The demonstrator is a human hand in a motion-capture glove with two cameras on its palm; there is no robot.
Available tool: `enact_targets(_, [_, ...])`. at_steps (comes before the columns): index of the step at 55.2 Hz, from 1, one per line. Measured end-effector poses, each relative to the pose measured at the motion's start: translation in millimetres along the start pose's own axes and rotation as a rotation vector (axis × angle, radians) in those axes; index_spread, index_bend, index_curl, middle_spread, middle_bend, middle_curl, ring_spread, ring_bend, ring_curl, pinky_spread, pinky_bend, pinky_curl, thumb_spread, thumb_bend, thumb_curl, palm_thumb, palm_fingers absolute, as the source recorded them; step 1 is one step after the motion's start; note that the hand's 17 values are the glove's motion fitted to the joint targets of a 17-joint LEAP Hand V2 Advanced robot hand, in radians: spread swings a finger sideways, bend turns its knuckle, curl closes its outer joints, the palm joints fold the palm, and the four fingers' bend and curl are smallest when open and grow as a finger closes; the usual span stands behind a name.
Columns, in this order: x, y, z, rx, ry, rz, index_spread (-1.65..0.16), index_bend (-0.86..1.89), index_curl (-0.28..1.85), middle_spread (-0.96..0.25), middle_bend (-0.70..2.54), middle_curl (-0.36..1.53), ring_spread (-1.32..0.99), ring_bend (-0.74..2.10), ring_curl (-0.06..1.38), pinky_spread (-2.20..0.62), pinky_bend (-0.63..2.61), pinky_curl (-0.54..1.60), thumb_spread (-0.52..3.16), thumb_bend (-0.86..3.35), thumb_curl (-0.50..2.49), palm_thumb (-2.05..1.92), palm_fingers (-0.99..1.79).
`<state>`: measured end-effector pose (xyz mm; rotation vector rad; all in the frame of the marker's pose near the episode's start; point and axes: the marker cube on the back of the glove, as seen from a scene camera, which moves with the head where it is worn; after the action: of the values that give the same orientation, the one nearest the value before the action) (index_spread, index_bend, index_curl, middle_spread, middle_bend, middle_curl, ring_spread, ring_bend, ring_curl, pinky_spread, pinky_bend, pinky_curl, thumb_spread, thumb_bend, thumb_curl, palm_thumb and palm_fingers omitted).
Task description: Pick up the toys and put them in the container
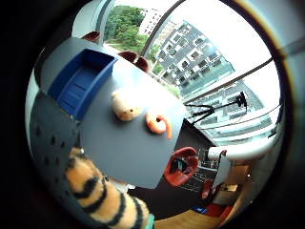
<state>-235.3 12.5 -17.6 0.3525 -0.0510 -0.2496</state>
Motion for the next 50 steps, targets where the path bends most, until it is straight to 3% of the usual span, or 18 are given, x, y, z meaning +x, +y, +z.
enact_targets(3, [-25.0,-13.8,10.7,-0.002,0.005,-0.011,-0.2,0.91,0.89,-0.18,1.28,0.77,-0.29,1.48,0.62,-0.37,0.97,0.53,0.73,-0.02,0.76,0.34,1.16])
enact_targets(12, [-94.8,-30.3,66.2,-0.052,0.102,-0.248,-0.2,0.89,0.92,-0.18,1.27,0.77,-0.29,1.49,0.61,-0.37,0.98,0.53,0.72,-0.02,0.78,0.34,1.15])
enact_targets(21, [-137.6,-41.1,98.3,-0.095,0.107,-0.224,-0.2,0.83,0.94,-0.19,1.23,0.76,-0.29,1.48,0.59,-0.37,0.97,0.52,0.72,-0.02,0.79,0.34,1.09])
enact_targets(25, [-146.4,-43.3,104.7,-0.102,0.129,-0.289,-0.2,0.78,0.95,-0.21,1.19,0.75,-0.29,1.47,0.58,-0.37,0.97,0.51,0.72,-0.01,0.8,0.36,1.07])
enact_targets(26, [-146.4,-44.7,106.2,-0.103,0.142,-0.286,-0.21,0.78,0.95,-0.26,0.91,0.7,-0.29,1.56,0.6,-0.37,1.07,0.54,0.81,0.04,0.8,0.42,0.83])
enact_targets(30, [-146.2,-54.8,112.4,-0.112,0.202,-0.095,-0.21,0.8,0.97,-0.3,0.72,0.68,-0.28,1.59,0.61,-0.36,1.12,0.55,0.88,0.03,0.79,0.41,0.78])
enact_targets(31, [-147.1,-54.8,113.3,-0.123,0.199,-0.098,-0.21,0.76,0.96,-0.29,1.02,0.75,-0.28,1.5,0.57,-0.35,1.02,0.51,0.81,-0.03,0.79,0.36,0.99])
enact_targets(36, [-145.4,-44.0,115.9,-0.276,0.139,-0.32,-0.21,0.65,0.93,-0.3,1.02,0.73,-0.27,1.41,0.53,-0.34,0.96,0.49,0.82,-0.03,0.78,0.34,0.9])
enact_targets(37, [-145.6,-41.3,116.8,-0.327,0.131,-0.349,-0.21,0.67,0.95,-0.3,1.05,0.74,-0.27,1.43,0.55,-0.34,0.97,0.49,0.8,-0.03,0.79,0.35,0.98])
enact_targets(42, [-140.3,-33.4,123.6,-0.644,0.192,-0.263,-0.2,0.41,0.92,-0.27,0.89,0.7,-0.26,1.25,0.53,-0.25,1.01,0.53,1.02,-0.08,0.67,0.14,0.26])
enact_targets(44, [-138.5,-34.8,124.4,-0.672,0.204,-0.182,-0.19,0.15,0.84,-0.19,0.51,0.6,-0.17,1.03,0.49,-0.18,1.24,0.6,1.02,-0.13,0.61,-0.01,-0.54])
enact_targets(47, [-140.4,-40.8,121.9,-0.599,0.172,-0.072,-0.19,0.0,0.67,-0.11,0.25,0.49,-0.09,0.74,0.38,-0.1,1.31,0.54,1.01,-0.12,0.56,-0.09,-0.69])
enact_targets(50, [-131.8,-46.7,113.6,-0.521,0.138,-0.049,-0.18,-0.04,0.54,-0.05,0.12,0.43,-0.04,0.59,0.3,-0.05,1.3,0.52,1.0,-0.12,0.52,-0.13,-0.6])
